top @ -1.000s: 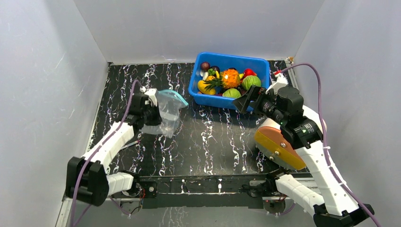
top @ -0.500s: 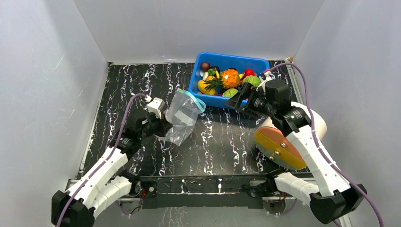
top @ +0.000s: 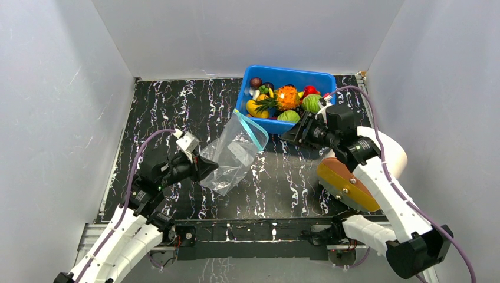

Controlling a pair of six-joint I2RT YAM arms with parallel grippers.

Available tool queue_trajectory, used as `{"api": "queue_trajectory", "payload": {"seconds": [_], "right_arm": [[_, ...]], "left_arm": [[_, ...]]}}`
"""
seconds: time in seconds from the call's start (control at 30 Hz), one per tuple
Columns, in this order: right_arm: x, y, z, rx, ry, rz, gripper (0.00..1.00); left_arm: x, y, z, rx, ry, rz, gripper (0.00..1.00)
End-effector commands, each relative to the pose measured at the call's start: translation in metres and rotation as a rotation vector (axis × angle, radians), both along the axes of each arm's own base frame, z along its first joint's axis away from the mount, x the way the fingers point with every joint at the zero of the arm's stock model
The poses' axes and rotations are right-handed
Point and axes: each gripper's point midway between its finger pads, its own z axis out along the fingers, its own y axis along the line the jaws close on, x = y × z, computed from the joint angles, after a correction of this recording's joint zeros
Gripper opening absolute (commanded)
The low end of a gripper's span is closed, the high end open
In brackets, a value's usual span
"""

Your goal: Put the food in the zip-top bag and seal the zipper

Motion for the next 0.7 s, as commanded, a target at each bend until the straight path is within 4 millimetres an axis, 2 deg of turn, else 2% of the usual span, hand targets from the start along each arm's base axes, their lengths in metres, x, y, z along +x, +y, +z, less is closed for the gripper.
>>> {"api": "queue_trajectory", "payload": {"seconds": [0.0,0.1,0.27,0.57,0.63,0.67], "right_arm": [[0.015,0.015,0.030,0.057,-0.067,0.057,0.42],[0.024,0.023,0.035,0.077,-0.067,0.077,0.47],[0.036,0.029,0.032,0.073,-0.057,0.092,0.52],[0.038,0.034,-0.001,0.007,0.001,0.166,0.51],[0.036,0.039,-0.003,0.016,0.009,0.215,0.51],[0.031,0.049,0.003,0.061,-0.004,0.289,0.46]], "left_arm": [[-0.022,-0.014,0.022,-0.058,-0.068,-0.159,0.00],[-0.020,-0.015,0.026,-0.041,-0.108,-0.181,0.00],[-0.023,-0.023,0.029,-0.034,-0.096,-0.255,0.00],[-0.028,-0.027,0.040,-0.062,-0.149,-0.302,0.00],[-0.030,-0.027,0.045,-0.072,-0.170,-0.300,0.00],[-0.031,-0.026,0.053,-0.087,-0.201,-0.300,0.00]]}}
